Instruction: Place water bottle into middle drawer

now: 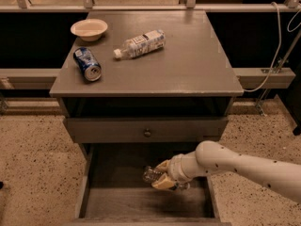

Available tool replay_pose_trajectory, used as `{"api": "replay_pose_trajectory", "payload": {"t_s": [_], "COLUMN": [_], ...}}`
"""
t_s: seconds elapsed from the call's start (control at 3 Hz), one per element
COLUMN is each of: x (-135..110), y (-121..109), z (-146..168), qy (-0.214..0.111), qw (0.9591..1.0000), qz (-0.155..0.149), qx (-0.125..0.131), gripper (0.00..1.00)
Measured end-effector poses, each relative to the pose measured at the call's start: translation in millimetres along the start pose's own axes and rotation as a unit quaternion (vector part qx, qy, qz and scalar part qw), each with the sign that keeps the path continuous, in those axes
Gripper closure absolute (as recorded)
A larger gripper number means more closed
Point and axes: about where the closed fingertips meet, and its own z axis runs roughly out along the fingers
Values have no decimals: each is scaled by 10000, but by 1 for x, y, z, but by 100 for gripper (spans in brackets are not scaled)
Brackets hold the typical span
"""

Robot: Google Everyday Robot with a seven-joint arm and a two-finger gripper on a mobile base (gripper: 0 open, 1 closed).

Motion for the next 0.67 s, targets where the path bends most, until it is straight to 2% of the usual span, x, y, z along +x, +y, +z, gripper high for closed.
{"api": "replay_pose_trajectory", "payload": {"t_s": [0.33, 0.67], "x": [25, 30], "y": [17, 33], "z": [34, 65], "qy": [210, -47], "qw": [9985, 9957], "qz": [274, 339], "qx": [-424, -864], "gripper": [76, 43]}}
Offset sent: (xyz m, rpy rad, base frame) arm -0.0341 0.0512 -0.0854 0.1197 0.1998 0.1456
